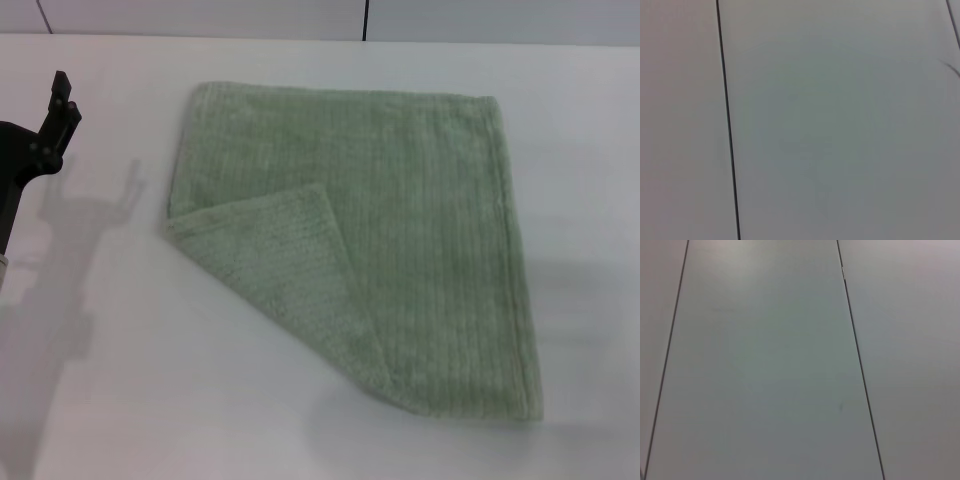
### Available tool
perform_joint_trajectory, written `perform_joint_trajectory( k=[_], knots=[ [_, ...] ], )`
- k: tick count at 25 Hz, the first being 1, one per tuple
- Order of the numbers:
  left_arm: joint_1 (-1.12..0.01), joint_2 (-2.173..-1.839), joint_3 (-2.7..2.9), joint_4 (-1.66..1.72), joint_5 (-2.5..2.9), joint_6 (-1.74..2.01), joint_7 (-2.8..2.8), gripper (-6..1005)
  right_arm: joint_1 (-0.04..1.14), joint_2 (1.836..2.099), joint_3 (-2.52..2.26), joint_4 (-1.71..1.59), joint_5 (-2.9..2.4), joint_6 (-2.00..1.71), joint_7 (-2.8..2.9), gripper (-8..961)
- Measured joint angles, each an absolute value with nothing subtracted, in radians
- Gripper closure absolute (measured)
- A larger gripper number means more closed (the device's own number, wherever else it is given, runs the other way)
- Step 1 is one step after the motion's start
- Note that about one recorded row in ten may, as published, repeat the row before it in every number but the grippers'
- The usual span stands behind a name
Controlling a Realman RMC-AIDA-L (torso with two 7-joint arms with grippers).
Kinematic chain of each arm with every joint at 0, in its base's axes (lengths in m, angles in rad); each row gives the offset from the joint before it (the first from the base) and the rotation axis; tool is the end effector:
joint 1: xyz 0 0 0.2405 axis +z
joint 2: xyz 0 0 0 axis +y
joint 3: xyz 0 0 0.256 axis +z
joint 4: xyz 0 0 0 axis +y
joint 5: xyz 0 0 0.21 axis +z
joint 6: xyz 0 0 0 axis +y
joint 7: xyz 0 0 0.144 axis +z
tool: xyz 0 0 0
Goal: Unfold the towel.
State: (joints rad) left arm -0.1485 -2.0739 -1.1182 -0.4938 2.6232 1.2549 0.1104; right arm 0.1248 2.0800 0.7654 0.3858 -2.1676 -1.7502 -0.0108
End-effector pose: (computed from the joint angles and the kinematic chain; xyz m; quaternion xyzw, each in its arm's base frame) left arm -0.3150 0.2821 0.0032 -0.6605 -0.1314 -0.3073 0.6723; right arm 0.3102 0.2240 0.0278 -0.5400 0.1065 0.4345 0.7129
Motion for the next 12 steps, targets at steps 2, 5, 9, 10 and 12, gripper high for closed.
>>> perform_joint_trajectory(
  k=[2,5,9,10,12],
  knots=[
    [-0.151,-2.074,-1.118,-0.494,2.623,1.254,0.11,159,0.135,2.08,0.765,0.387,-2.168,-1.747,-0.011,126],
    [-0.154,-2.074,-1.118,-0.493,2.623,1.252,0.11,159,0.143,2.08,0.765,0.387,-2.169,-1.743,-0.011,125],
    [-0.156,-2.074,-1.118,-0.492,2.623,1.252,0.11,159,0.156,2.076,0.763,0.404,-2.172,-1.718,-0.007,125],
    [-0.156,-2.074,-1.118,-0.491,2.623,1.251,0.11,159,0.157,2.07,0.763,0.424,-2.182,-1.691,-0.007,125],
    [-0.164,-2.074,-1.119,-0.482,2.623,1.251,0.11,159,0.158,2.028,0.766,0.527,-2.227,-1.557,-0.007,125]
  ],
)
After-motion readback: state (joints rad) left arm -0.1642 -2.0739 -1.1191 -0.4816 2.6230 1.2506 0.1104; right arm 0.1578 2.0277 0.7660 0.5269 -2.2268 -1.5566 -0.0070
